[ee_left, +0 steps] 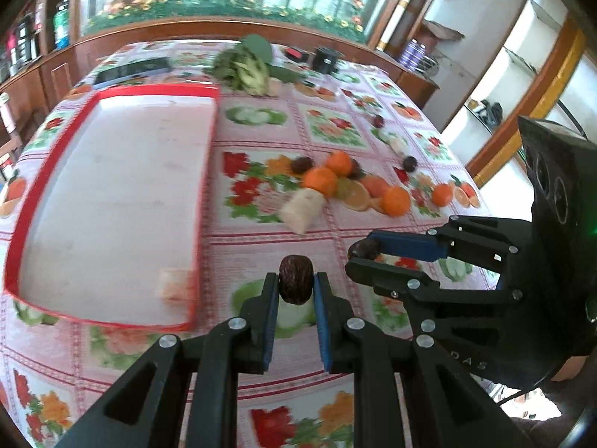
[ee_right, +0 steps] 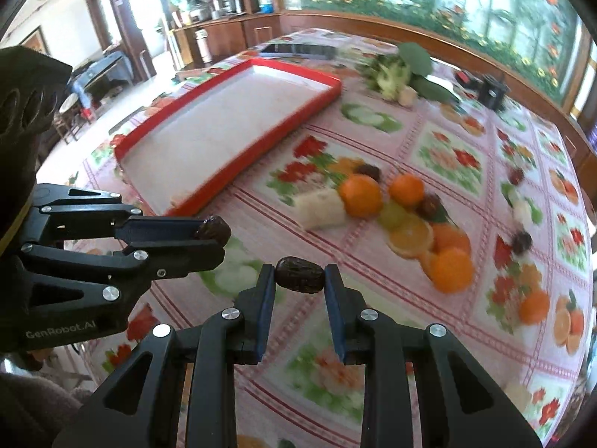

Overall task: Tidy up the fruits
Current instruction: 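Carry the held dates in both grippers over the white red-rimmed tray, then lower the dates into the tray and open both grippers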

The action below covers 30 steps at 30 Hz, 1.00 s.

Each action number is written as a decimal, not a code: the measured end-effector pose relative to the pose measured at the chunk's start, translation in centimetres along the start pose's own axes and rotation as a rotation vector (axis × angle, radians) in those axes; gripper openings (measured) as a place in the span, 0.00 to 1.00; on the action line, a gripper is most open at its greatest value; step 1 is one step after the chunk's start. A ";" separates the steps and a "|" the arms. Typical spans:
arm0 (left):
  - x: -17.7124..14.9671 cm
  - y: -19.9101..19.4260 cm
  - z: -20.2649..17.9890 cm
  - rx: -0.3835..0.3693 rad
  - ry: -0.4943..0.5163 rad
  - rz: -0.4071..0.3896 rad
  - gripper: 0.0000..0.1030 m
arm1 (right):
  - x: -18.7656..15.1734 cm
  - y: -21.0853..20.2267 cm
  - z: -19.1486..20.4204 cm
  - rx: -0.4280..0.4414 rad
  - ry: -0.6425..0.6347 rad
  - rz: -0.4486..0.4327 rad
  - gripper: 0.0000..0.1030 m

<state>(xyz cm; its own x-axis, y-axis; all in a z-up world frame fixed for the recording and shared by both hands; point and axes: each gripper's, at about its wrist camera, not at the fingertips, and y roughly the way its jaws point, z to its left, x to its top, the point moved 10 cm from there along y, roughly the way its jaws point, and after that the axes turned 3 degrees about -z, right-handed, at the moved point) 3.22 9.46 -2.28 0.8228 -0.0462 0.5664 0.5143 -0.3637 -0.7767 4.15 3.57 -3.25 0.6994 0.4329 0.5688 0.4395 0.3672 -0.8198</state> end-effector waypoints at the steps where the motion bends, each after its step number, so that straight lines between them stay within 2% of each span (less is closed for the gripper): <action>1: 0.0 -0.2 0.5 0.007 -0.007 -0.004 0.20 | 0.3 0.2 0.6 0.006 -0.011 -0.002 0.25; 10: 0.4 -2.2 5.9 0.083 -0.082 -0.035 0.20 | 4.4 2.1 5.4 0.076 -0.081 -0.020 0.25; 17: 1.1 -3.0 12.4 0.205 -0.142 -0.049 0.20 | 8.0 5.7 9.2 0.119 -0.112 -0.013 0.25; 24: 1.1 -2.3 17.5 0.259 -0.219 -0.028 0.20 | 8.6 9.3 12.0 0.129 -0.155 0.031 0.25; 30: 0.6 -1.5 18.8 0.268 -0.239 -0.006 0.21 | 8.2 10.6 12.3 0.124 -0.162 0.059 0.25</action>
<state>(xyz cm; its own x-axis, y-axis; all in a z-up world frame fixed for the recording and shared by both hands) 7.50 27.42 -5.92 0.8366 0.1854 0.5155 0.5385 -0.1050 -0.8361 7.61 21.17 -6.46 0.6179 0.5794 0.5315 0.3207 0.4315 -0.8432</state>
